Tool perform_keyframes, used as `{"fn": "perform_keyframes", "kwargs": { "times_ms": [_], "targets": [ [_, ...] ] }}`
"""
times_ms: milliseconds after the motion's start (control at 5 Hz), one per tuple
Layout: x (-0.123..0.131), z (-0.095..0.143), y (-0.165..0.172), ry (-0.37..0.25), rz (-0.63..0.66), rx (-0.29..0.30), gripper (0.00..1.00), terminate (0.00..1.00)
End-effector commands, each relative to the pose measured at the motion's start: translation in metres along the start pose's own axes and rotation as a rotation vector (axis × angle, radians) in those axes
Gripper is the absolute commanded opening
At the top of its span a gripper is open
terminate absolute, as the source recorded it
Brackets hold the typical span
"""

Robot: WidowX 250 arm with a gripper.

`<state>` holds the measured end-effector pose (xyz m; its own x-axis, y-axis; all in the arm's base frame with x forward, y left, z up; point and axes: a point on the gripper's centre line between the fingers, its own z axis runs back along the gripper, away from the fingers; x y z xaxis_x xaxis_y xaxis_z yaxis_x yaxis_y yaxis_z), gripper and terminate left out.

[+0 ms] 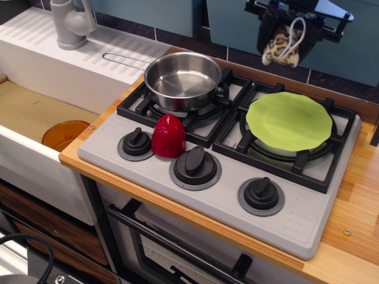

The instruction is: Put stuffedcheeta on plate and sweetpotato in pot or pan on stove

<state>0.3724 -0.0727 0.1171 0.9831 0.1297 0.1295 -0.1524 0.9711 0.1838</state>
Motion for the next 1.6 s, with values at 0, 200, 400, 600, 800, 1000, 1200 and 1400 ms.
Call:
{"fn": "perform_keyframes", "kwargs": {
  "times_ms": [0,200,400,600,800,1000,1200,1400],
  "targets": [
    [-0.006,-0.003,-0.028,-0.057,0.036,-0.031,1.00,0.00],
    [-0.013,-0.004,-0.035,-0.071,0.050,-0.040,1.00,0.00],
    [-0.017,0.000,-0.038,-0.067,0.050,-0.040,1.00,0.00],
    [-0.020,0.012,-0.035,-0.043,0.038,-0.039,1.00,0.00],
    [-0.025,0.026,-0.019,-0.014,-0.008,-0.048,1.00,0.00],
    [-0.029,0.035,0.002,-0.004,-0.058,-0.028,1.00,0.00],
    [-0.030,0.040,0.021,-0.001,-0.109,-0.020,1.00,0.00],
    [-0.030,0.040,0.021,-0.001,-0.109,-0.020,1.00,0.00]
  ]
}}
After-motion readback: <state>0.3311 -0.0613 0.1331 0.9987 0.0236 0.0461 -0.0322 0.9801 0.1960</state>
